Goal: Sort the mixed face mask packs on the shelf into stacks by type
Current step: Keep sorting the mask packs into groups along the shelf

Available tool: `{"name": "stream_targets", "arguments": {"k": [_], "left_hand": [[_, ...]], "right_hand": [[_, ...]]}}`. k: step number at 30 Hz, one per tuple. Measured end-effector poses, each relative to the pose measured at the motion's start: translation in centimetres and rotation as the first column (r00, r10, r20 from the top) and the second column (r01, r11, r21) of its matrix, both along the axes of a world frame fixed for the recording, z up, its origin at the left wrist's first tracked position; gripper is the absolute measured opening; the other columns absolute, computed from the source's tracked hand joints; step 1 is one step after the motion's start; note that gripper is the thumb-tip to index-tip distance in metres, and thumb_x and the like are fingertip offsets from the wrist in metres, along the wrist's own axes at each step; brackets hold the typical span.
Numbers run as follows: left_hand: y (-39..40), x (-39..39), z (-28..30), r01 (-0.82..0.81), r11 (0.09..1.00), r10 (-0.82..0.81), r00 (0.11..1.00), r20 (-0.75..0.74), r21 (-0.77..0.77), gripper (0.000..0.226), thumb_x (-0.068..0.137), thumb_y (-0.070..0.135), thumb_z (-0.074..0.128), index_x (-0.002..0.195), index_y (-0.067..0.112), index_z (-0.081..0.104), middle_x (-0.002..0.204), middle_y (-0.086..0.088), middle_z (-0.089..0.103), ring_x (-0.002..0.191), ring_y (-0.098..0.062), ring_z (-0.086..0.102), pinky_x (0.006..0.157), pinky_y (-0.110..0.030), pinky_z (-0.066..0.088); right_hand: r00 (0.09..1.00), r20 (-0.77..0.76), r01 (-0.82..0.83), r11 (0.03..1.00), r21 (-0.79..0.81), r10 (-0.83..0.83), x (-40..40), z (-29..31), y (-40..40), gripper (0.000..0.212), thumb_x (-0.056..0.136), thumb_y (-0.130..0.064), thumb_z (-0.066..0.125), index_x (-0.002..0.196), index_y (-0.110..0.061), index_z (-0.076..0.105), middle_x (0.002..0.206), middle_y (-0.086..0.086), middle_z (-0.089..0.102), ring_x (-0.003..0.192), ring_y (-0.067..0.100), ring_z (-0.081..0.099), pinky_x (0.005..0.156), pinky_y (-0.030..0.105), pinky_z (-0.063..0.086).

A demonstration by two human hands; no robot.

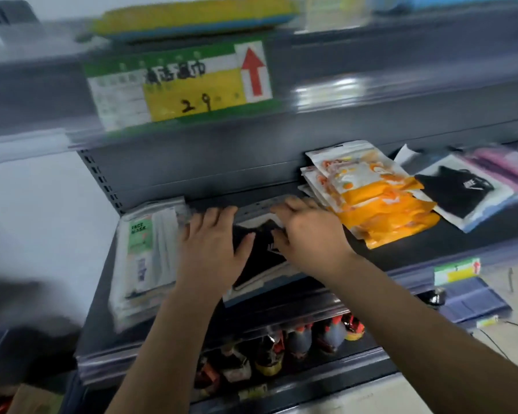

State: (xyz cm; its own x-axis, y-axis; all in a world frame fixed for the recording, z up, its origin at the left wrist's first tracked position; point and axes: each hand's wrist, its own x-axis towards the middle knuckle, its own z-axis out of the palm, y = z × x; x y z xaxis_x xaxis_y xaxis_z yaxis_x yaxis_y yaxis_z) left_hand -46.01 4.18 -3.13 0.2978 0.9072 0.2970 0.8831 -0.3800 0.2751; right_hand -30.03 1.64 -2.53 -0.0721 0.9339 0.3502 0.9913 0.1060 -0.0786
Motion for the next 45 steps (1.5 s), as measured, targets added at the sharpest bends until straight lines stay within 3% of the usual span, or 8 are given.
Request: {"name": "stream_targets", "arguments": {"k": [4,10,15,22,33,39,41,45], "left_hand": [[-1.9,7.9,0.5,0.137,0.990,-0.135,0.988,-0.073,0.018,0.055,0.091,0.045,0.046,0.139,0.019,0.038,0.136,-0.002,0.045,0.126,-0.027,0.038,0.100,-0.039,0.029],[-5.7,20.0,0.3,0.307,0.951,-0.303,0.949,-0.091,0.031,0.054,0.090,0.045,0.048,0.137,0.020,0.040,0.134,0.000,0.047,0.126,-0.025,0.038,0.101,-0.039,0.029],[-8.1,28.4,-0.5,0.329,0.944,-0.328,0.939,-0.099,-0.008,0.052,0.092,0.045,0.042,0.140,0.024,0.033,0.140,0.003,0.041,0.130,-0.021,0.033,0.102,-0.036,0.028],[-9.0,36.1,-1.5,0.261,0.955,-0.281,0.949,-0.143,-0.142,0.051,0.092,0.042,0.045,0.138,0.022,0.034,0.142,-0.002,0.041,0.133,-0.024,0.032,0.104,-0.040,0.030],[-4.9,42.5,-3.4,0.133,0.952,-0.175,0.975,-0.135,-0.275,0.048,0.092,0.041,0.045,0.134,0.017,0.038,0.134,-0.005,0.047,0.123,-0.025,0.043,0.095,-0.037,0.039],[-3.1,44.9,-3.7,0.089,0.964,-0.156,0.953,-0.261,-0.252,0.050,0.092,0.044,0.045,0.133,0.016,0.037,0.132,-0.007,0.047,0.122,-0.026,0.044,0.098,-0.038,0.037],[-2.8,45.3,-4.1,0.071,0.963,-0.140,0.956,-0.257,-0.259,0.052,0.093,0.045,0.043,0.135,0.016,0.035,0.135,-0.007,0.044,0.125,-0.027,0.042,0.099,-0.039,0.036],[-2.7,45.8,-5.1,0.057,0.951,-0.129,0.967,-0.222,-0.303,0.059,0.095,0.045,0.040,0.144,0.017,0.024,0.148,-0.005,0.028,0.137,-0.026,0.026,0.107,-0.038,0.032]], "right_hand": [[0.987,0.107,0.125,0.991,-0.036,-0.121,7.1,0.5,-3.3,0.038,0.059,-0.027,0.078,0.094,-0.013,0.070,0.094,0.009,0.071,0.083,0.032,0.068,0.060,0.034,0.054],[0.955,0.125,0.279,0.959,-0.055,-0.270,18.7,0.4,-8.5,0.038,0.059,-0.028,0.078,0.093,-0.012,0.070,0.090,0.007,0.070,0.082,0.032,0.067,0.066,0.036,0.054],[0.940,0.110,0.335,0.937,-0.098,-0.324,26.8,0.7,-12.2,0.043,0.090,-0.033,0.049,0.131,-0.019,0.049,0.131,0.004,0.051,0.123,0.028,0.045,0.097,0.037,0.038],[0.919,0.143,0.390,0.901,-0.192,-0.367,35.1,0.7,-14.3,0.045,0.093,-0.036,0.044,0.135,-0.020,0.042,0.138,0.002,0.045,0.130,0.025,0.038,0.104,0.038,0.034],[0.934,-0.099,0.308,0.915,-0.262,-0.343,43.7,-1.3,-8.4,0.045,0.088,-0.030,0.056,0.131,-0.018,0.050,0.130,0.004,0.055,0.118,0.027,0.052,0.093,0.036,0.045],[0.907,-0.265,0.249,0.925,-0.286,-0.326,47.2,-2.4,-4.1,0.049,0.084,-0.026,0.064,0.128,-0.010,0.052,0.125,0.012,0.061,0.111,0.030,0.059,0.090,0.036,0.047],[0.879,-0.339,0.231,0.922,-0.312,-0.335,47.8,-2.7,-2.8,0.052,0.084,-0.027,0.065,0.131,-0.011,0.049,0.125,0.014,0.061,0.112,0.032,0.058,0.090,0.035,0.045],[0.872,-0.328,0.246,0.904,-0.350,-0.364,48.2,-3.6,-1.1,0.046,0.082,-0.030,0.064,0.123,-0.014,0.052,0.117,0.015,0.064,0.110,0.034,0.058,0.086,0.035,0.044]]}}
